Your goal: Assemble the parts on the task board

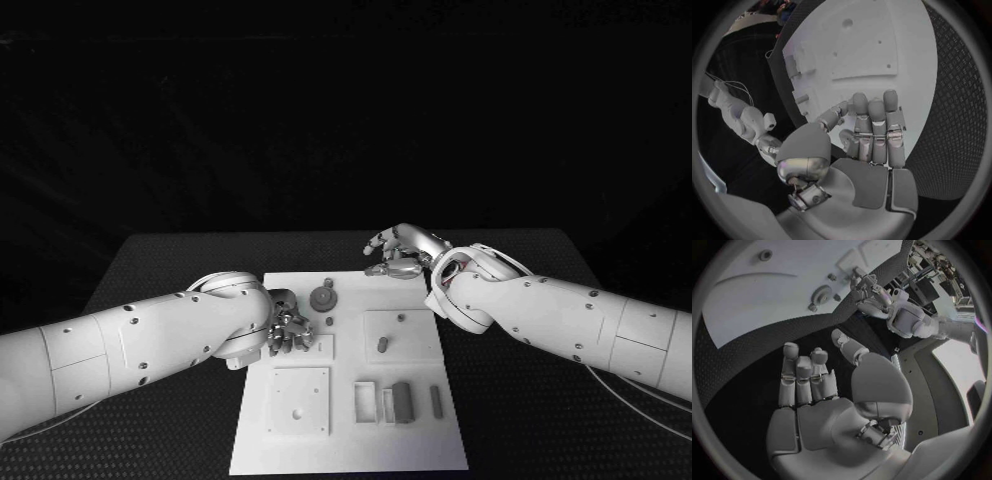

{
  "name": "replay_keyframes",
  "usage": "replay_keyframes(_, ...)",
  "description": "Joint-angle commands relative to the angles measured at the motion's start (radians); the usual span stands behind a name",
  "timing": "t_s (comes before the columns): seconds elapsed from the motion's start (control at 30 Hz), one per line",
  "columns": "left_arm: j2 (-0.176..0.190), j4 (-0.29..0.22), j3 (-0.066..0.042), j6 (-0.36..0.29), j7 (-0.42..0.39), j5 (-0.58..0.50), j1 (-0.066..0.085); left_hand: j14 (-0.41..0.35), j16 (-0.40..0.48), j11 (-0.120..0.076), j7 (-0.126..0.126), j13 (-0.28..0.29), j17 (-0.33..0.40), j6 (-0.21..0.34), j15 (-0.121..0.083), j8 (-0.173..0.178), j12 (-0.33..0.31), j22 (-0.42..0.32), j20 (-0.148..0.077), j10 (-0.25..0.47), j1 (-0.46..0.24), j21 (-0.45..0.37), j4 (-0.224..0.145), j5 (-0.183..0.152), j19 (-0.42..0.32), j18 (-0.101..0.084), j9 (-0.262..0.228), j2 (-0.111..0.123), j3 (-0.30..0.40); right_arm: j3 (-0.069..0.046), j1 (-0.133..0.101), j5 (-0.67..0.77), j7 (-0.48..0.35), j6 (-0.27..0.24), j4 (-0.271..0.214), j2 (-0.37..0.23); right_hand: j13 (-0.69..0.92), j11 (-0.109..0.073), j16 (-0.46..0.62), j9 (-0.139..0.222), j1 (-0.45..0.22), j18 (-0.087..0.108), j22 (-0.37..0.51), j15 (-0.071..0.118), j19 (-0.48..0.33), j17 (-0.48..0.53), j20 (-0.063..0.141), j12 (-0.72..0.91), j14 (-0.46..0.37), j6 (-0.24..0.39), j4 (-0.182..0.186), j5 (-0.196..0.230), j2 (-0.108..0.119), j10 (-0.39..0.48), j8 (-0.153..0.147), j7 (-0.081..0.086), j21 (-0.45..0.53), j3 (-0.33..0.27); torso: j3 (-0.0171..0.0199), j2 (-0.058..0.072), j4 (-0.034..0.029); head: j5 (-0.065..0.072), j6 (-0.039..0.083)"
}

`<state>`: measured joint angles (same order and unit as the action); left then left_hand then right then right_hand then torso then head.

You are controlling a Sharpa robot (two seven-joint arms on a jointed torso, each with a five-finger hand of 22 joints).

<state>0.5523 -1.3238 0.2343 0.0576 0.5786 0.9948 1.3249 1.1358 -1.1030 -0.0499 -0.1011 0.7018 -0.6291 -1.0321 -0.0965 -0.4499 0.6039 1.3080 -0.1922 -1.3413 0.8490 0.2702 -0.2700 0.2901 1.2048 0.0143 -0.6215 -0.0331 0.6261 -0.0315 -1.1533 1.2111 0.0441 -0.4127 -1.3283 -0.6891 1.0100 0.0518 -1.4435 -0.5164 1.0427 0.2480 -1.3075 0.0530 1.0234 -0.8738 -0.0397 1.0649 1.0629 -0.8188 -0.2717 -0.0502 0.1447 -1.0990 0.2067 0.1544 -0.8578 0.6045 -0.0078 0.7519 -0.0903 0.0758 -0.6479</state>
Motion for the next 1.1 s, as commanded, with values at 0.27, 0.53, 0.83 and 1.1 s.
replay_keyframes(0.27,-0.003,0.0,0.0,0.009,-0.008,0.004,-0.002,-0.009,-0.006,-0.011,0.057,-0.004,0.005,-0.067,-0.002,-0.004,0.005,0.014,-0.002,0.009,0.003,0.002,-0.001,-0.001,0.005,-0.007,0.0,-0.011,0.004,0.0,0.0,-0.002,-0.006,0.014,0.0,0.0,-0.002,0.0,-0.004,-0.001,0.001,0.014,-0.014,0.002,-0.006,0.002,-0.002,0.007,-0.001,0.007,-0.005,0.001,-0.011,0.005,0.003,0.012,-0.001,0.001,0.0016,0.0,0.0001,-0.001,0.001)
replay_keyframes(0.53,-0.002,0.001,0.0,0.013,-0.005,0.004,-0.002,-0.012,-0.009,-0.01,0.055,-0.008,0.013,-0.063,-0.002,-0.001,0.006,0.014,-0.002,0.013,0.001,0.0,0.001,-0.003,0.003,-0.008,0.002,-0.002,0.003,0.0,0.0,-0.002,-0.006,0.015,0.0,-0.001,-0.002,0.0,-0.004,-0.001,0.001,0.014,-0.014,0.002,-0.007,0.002,-0.002,0.007,-0.001,0.007,-0.005,0.001,-0.01,0.005,0.003,0.012,-0.001,0.001,0.0015,0.0,0.001,-0.001,0.0)
replay_keyframes(0.83,-0.001,0.003,0.0,0.012,-0.003,0.002,-0.002,-0.017,-0.025,-0.009,0.054,-0.02,0.037,-0.062,-0.002,0.003,0.015,0.014,-0.003,0.016,-0.02,-0.005,0.032,-0.014,0.006,-0.008,0.005,0.055,-0.014,0.0,0.0,-0.002,-0.006,0.016,0.0,-0.001,-0.002,0.0,-0.004,-0.001,0.0,0.014,-0.014,0.002,-0.007,0.002,-0.002,0.007,-0.002,0.007,-0.005,0.001,-0.01,0.006,0.002,0.012,-0.001,0.001,0.0008,0.0,0.0002,0.0,-0.002)
replay_keyframes(1.1,-0.001,0.003,0.0,0.012,-0.001,0.001,-0.002,-0.022,-0.041,-0.009,0.055,-0.029,0.059,-0.061,-0.004,0.003,0.027,0.016,-0.005,0.019,-0.046,-0.008,0.031,0.009,0.007,-0.009,0.005,0.069,-0.072,0.0,0.0,-0.003,-0.004,0.019,0.001,-0.001,-0.003,0.0,-0.004,-0.001,0.0,0.014,-0.014,0.002,-0.007,0.002,-0.002,0.007,-0.002,0.008,-0.005,0.001,-0.01,0.006,0.002,0.012,-0.001,0.0,0.0004,0.0,0.0001,-0.001,0.0)
